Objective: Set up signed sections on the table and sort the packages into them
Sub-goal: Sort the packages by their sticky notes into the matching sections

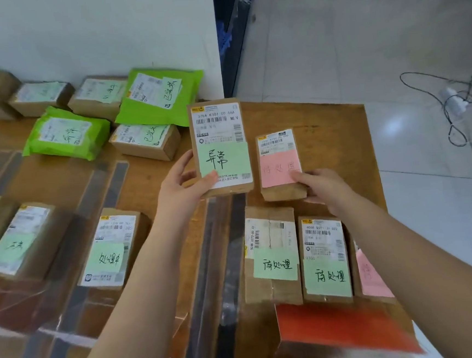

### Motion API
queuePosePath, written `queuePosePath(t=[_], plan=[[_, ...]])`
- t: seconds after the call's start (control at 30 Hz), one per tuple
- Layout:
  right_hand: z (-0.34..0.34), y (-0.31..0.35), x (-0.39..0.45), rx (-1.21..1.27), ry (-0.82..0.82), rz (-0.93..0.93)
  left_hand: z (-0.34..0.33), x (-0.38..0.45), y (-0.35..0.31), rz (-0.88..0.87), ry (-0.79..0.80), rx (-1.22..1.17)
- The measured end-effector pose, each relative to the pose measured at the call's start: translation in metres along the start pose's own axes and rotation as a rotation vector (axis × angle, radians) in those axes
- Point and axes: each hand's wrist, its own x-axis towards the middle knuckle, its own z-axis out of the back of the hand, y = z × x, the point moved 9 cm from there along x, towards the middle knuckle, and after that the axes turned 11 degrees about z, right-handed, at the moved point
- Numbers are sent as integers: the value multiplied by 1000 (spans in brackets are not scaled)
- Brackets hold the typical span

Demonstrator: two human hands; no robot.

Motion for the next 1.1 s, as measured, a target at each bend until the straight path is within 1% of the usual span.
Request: queuePosePath(t=[0.2,0.27,0.33,0.4,0.43,0.5,0.57,0.63,0.7,0.83,1.1], plan=[[-9,-26,10,-208,29,-76,-3,9,2,5,68,-10],[-11,-26,8,-341,52,-78,-1,7,2,4,73,-27],[-12,-14,3,-509,19,-19,2,1,0,-3,68,-33],[-11,14,-9,-596,-77,128,7,-9,-2,-19,57,-34],[-13,30,-19,-577,-120,222,8,-16,-3,-30,51,-40],[-21,62,-47,-438,-151,416,13,-34,-6,-61,32,-49],[-36,85,-81,-210,-84,531,17,-56,-7,-89,16,-57],[-57,96,-116,-8,49,553,21,-81,-6,-113,11,-81],[-76,101,-147,88,160,576,28,-107,-2,-134,-17,-99],[-108,99,-201,162,288,643,61,-170,14,-186,-170,-154],[-185,81,-285,179,501,666,139,-281,64,-171,-398,-200]])
